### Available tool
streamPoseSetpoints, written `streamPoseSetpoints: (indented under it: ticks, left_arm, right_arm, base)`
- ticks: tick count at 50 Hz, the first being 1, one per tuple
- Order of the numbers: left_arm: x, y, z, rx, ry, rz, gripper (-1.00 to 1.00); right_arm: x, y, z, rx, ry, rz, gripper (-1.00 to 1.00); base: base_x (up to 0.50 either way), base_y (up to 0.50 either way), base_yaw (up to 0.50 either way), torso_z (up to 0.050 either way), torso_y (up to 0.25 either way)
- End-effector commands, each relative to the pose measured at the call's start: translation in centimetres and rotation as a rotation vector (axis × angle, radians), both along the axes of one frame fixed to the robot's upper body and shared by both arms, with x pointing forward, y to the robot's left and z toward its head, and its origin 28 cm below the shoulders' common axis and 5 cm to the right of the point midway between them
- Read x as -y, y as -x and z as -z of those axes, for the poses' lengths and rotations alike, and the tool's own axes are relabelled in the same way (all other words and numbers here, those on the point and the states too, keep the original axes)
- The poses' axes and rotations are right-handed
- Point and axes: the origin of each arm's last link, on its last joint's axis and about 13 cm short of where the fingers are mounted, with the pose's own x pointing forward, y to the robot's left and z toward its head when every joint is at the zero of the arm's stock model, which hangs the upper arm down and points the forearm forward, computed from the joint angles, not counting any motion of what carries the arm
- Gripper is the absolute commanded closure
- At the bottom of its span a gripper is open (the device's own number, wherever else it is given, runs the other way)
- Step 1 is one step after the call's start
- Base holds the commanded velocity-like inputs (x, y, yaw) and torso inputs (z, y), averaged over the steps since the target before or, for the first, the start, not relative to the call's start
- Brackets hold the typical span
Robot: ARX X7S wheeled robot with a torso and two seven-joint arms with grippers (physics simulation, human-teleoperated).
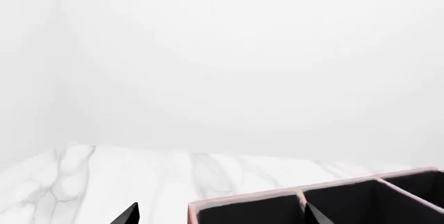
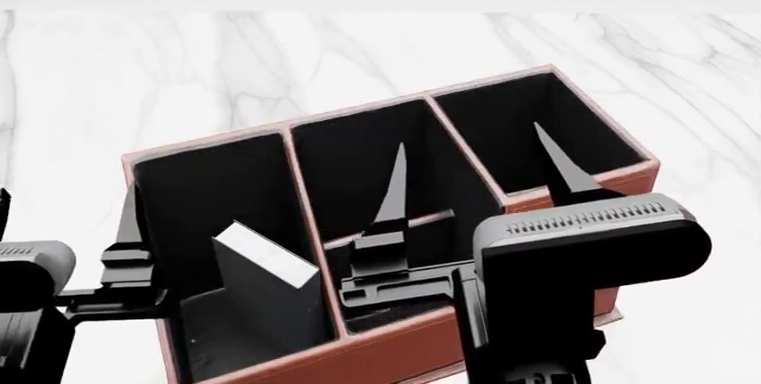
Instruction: Pick up the book and place it in the left compartment of the caddy.
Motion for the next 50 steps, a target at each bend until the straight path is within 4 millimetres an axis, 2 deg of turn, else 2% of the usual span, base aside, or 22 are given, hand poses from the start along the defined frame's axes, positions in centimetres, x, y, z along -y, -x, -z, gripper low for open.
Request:
streamPoseSetpoints:
  ticks: [1, 15, 33, 50]
  left_arm:
    - [0.2, -0.3, -3.5, 0.062, -0.014, -0.004, -1.00]
    - [0.6, -0.1, -7.0, 0.159, -0.039, 0.005, -1.00]
    - [1.0, 0.1, -11.2, 0.295, -0.066, -0.005, -1.00]
    - [1.2, 0.9, -14.0, 0.364, -0.060, 0.003, -1.00]
  right_arm:
    - [-0.1, -0.5, -3.3, 0.013, 0.015, -0.002, -1.00]
    - [-0.3, -0.8, -7.2, 0.062, 0.057, 0.001, -1.00]
    - [-1.1, -0.6, -10.3, 0.120, 0.111, 0.005, -1.00]
    - [-1.2, 0.0, -12.1, 0.163, 0.120, 0.014, -1.00]
  base:
    - [0.00, 0.00, 0.00, 0.000, 0.000]
    - [0.00, 0.00, 0.00, 0.000, 0.000]
    - [0.00, 0.00, 0.00, 0.000, 0.000]
    - [0.00, 0.00, 0.00, 0.000, 0.000]
